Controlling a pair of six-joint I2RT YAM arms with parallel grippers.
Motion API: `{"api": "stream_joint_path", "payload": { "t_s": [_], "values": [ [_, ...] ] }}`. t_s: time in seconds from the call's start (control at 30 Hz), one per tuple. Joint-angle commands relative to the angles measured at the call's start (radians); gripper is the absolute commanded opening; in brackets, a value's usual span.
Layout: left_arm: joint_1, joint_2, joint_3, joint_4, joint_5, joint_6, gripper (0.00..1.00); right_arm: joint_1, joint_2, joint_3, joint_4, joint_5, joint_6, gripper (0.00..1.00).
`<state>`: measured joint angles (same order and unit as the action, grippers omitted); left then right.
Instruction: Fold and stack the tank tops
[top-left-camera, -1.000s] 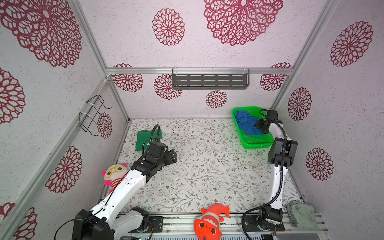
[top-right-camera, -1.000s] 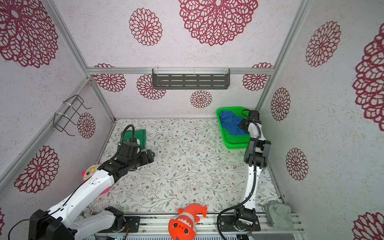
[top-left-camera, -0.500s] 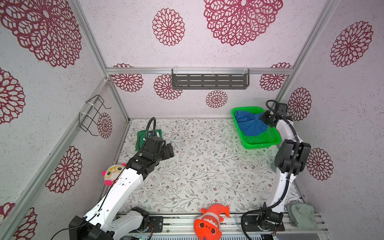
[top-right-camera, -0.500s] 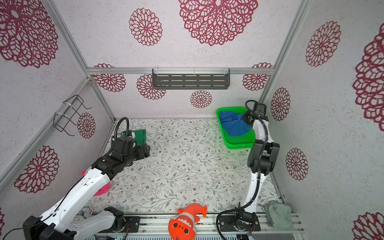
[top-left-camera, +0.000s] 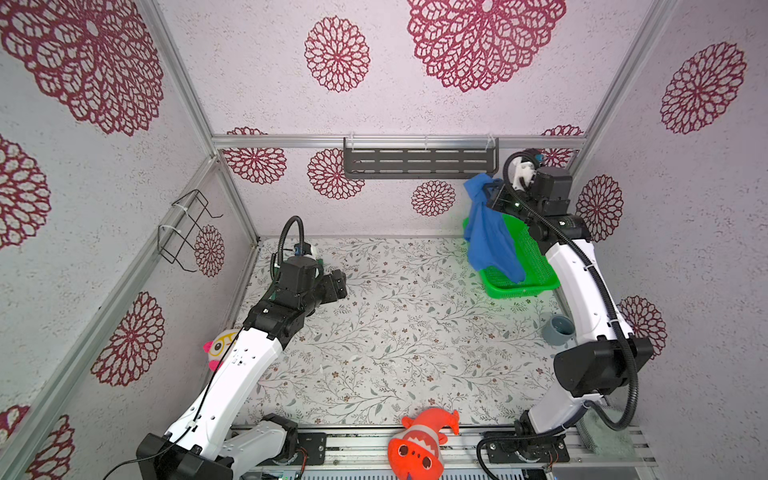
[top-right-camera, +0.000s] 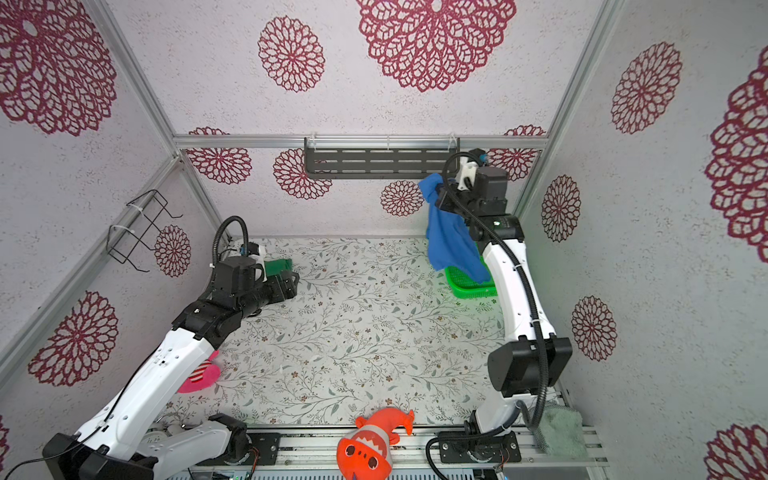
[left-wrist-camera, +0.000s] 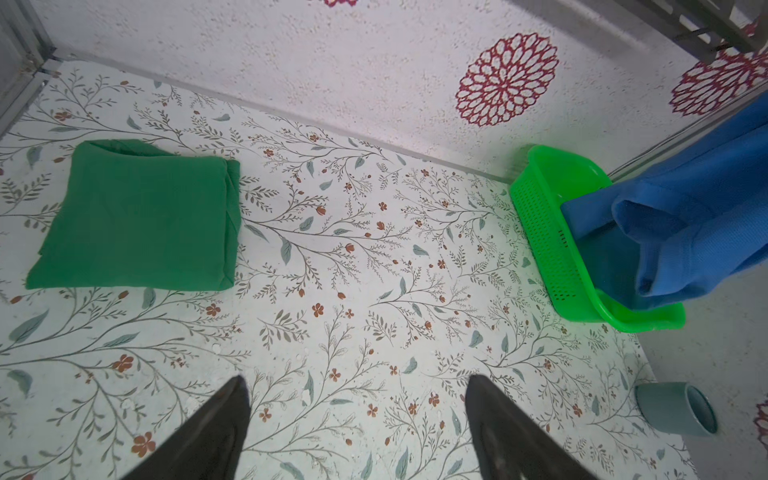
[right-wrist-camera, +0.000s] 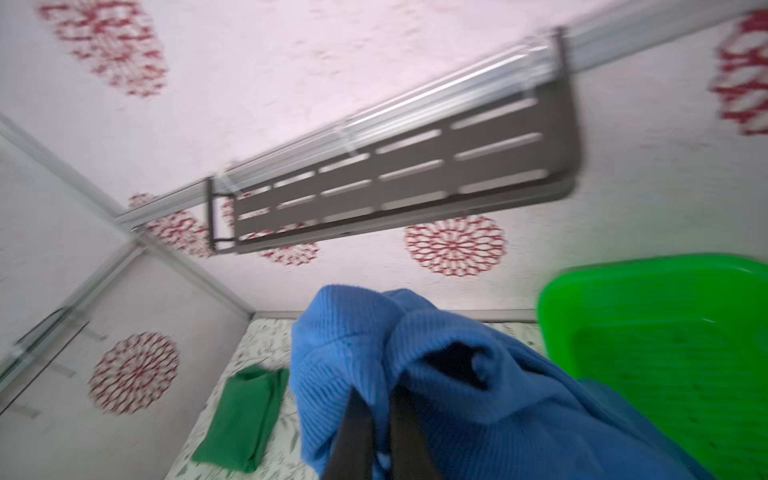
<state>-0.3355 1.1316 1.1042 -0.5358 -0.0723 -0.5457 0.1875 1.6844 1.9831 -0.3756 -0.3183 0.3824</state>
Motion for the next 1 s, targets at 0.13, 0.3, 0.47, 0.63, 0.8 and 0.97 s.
{"api": "stream_joint_path", "payload": {
  "t_s": [0.13, 0.3, 0.47, 0.63, 0.8, 0.97],
  "values": [
    [0.028, -0.043, -0.04, 0.063, 0.059, -0.001, 0.84, 0.162, -0.172, 0.048, 0.003, -0.155, -0.053, 0.0],
    [0.045, -0.048, -0.064, 0.074, 0.087, -0.011, 0.84, 0.181, -0.223, -0.046, 0.092, -0.277, 0.022, 0.0],
    [0.055, -0.042, -0.078, 0.079, 0.095, -0.013, 0.83, 0.179, -0.21, -0.071, 0.124, -0.352, 0.045, 0.0],
    [0.057, -0.037, -0.124, 0.095, 0.098, -0.042, 0.83, 0.147, -0.158, -0.159, 0.086, -0.377, 0.01, 0.0],
    [0.053, -0.029, -0.196, 0.103, 0.099, -0.082, 0.83, 0.016, -0.129, -0.382, 0.052, -0.278, -0.05, 0.0],
    [0.027, 0.024, -0.232, 0.1, 0.098, -0.07, 0.84, -0.168, -0.012, -0.411, -0.048, -0.049, -0.095, 0.43]
  ]
}}
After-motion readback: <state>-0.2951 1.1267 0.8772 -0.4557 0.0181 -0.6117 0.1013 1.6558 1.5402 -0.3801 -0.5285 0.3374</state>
